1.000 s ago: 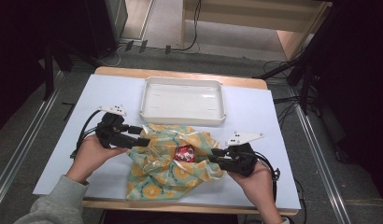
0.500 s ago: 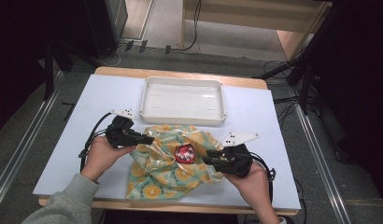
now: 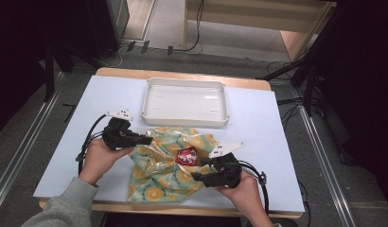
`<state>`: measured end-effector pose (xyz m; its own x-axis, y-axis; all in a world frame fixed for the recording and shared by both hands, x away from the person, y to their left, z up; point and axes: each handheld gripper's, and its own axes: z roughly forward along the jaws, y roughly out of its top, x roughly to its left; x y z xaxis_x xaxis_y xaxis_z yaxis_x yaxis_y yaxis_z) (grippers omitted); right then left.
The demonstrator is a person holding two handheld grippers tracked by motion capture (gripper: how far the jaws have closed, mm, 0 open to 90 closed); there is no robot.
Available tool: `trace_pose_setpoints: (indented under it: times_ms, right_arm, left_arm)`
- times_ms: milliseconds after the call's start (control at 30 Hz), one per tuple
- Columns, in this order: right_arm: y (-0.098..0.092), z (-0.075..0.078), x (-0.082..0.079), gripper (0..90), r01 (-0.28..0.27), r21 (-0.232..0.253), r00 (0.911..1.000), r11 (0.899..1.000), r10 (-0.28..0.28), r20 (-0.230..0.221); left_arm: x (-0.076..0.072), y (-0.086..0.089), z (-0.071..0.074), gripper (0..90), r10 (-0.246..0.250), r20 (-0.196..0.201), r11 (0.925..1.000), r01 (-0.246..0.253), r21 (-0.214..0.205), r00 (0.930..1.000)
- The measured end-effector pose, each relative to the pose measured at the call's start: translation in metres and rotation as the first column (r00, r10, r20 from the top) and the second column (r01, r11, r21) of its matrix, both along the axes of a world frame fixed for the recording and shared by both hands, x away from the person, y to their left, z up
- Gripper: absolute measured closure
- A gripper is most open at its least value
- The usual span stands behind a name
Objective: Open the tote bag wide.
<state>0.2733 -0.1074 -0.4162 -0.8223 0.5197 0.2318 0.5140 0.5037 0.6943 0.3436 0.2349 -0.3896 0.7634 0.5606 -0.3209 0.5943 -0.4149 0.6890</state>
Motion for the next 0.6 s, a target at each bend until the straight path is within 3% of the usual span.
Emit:
trace_pose_setpoints:
  times_ms: [100,233,600]
  right_arm:
    - [0.000,-0.006,-0.001,74.2,-0.017,-0.027,0.9996,0.999,0.016,-0.022]
    - [-0.004,-0.008,-0.004,88.4,-0.022,-0.057,0.9992,0.998,0.020,-0.035]
    - [-0.021,-0.016,-0.010,90.0,-0.008,-0.081,0.9980,0.997,0.003,-0.063]
  left_arm:
    - [-0.001,0.006,0.000,90.0,0.013,0.001,0.9999,-0.013,0.005,0.9999]
    - [-0.002,0.020,0.000,90.0,0.042,-0.005,0.9991,-0.042,0.005,0.9991]
    - [-0.001,0.059,-0.007,90.0,0.145,-0.017,0.9889,-0.144,0.037,0.9893]
